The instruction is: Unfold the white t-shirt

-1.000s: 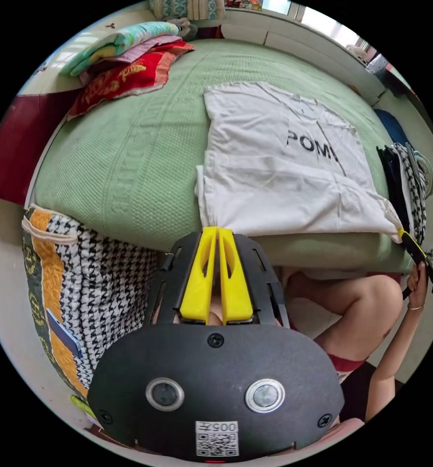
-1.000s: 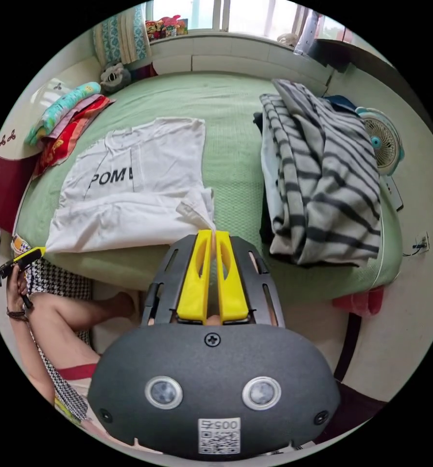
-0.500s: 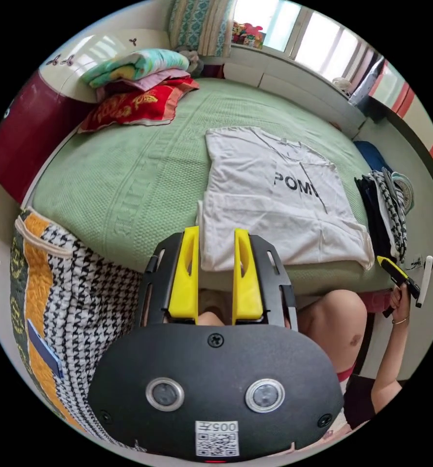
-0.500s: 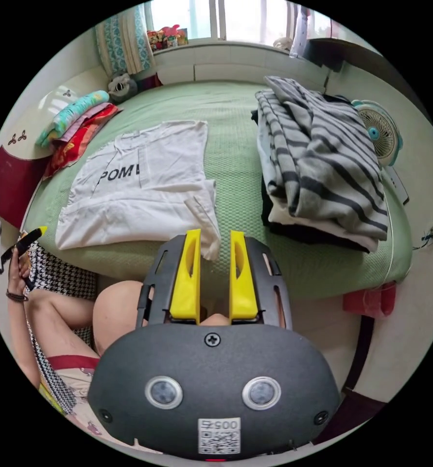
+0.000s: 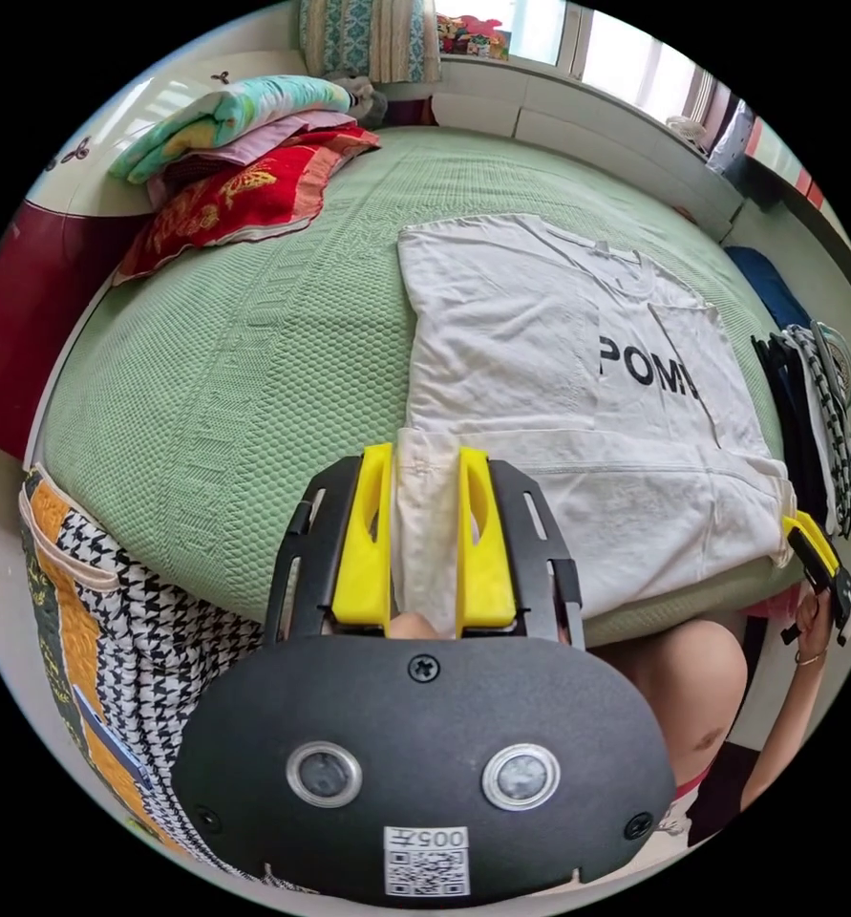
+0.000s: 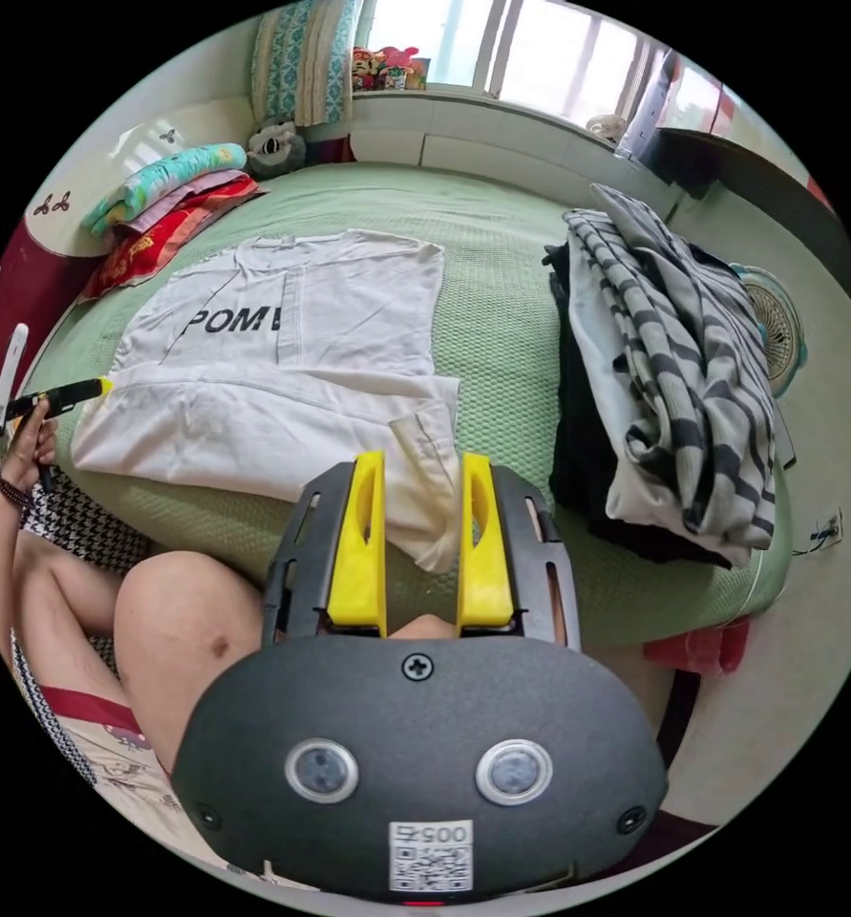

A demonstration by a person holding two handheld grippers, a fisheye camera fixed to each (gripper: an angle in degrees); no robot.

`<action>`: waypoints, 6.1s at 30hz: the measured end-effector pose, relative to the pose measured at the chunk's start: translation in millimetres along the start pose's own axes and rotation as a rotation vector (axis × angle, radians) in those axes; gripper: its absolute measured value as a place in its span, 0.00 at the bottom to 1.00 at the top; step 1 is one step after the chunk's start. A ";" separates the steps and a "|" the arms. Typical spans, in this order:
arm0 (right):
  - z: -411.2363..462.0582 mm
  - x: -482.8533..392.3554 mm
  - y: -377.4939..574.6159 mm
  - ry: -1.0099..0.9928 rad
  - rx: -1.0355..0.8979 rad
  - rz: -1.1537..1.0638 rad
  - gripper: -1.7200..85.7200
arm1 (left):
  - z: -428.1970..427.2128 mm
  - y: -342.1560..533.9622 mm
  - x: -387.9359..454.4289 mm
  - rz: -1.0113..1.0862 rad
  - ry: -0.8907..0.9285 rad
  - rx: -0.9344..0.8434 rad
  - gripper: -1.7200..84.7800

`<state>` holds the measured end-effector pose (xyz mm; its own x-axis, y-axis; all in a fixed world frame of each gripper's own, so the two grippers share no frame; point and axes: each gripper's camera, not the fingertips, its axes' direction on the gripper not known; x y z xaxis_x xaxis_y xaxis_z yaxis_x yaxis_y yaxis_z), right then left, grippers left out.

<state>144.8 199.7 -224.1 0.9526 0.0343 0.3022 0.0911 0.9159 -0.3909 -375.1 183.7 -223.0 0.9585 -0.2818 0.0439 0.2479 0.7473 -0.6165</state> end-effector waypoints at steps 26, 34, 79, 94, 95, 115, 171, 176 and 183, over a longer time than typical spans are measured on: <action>-175.5 66.4 117.2 -0.119 0.227 0.128 0.01 | -257.3 178.2 -24.7 0.167 0.137 0.264 0.03; -216.6 91.3 166.7 -0.217 0.265 0.130 0.01 | -299.2 265.8 -54.7 0.134 0.234 0.298 0.03; 88.4 -95.6 -175.8 -0.211 -0.031 -0.123 0.07 | 35.1 -46.4 54.2 0.165 0.229 0.040 0.07; 38.3 50.6 -253.7 0.044 -0.018 0.241 0.01 | -25.7 -93.6 -97.0 -0.190 0.032 0.169 0.03; 40.0 66.8 -252.1 0.079 -0.050 0.280 0.01 | -23.3 -91.0 -108.8 -0.236 0.009 0.160 0.03; 4.7 -140.0 -133.8 -0.194 -0.100 0.087 0.01 | 7.3 45.0 117.6 0.106 0.179 -0.058 0.01; 53.4 -255.1 -102.7 -0.063 -0.317 0.103 0.00 | 100.2 96.8 283.7 0.170 -0.146 -0.164 0.01; 37.4 -268.0 -94.2 -0.042 -0.232 0.054 0.00 | 99.8 98.2 281.9 0.165 -0.130 -0.166 0.01; 35.3 -267.3 -90.0 -0.084 -0.243 0.057 0.00 | 98.8 98.6 271.1 0.135 -0.064 -0.174 0.01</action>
<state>-128.3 122.2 -239.1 0.9316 0.1258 0.3411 0.1144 0.7890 -0.6037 -76.9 240.5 -194.2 0.9896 -0.1437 -0.0017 0.0944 0.6587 -0.7465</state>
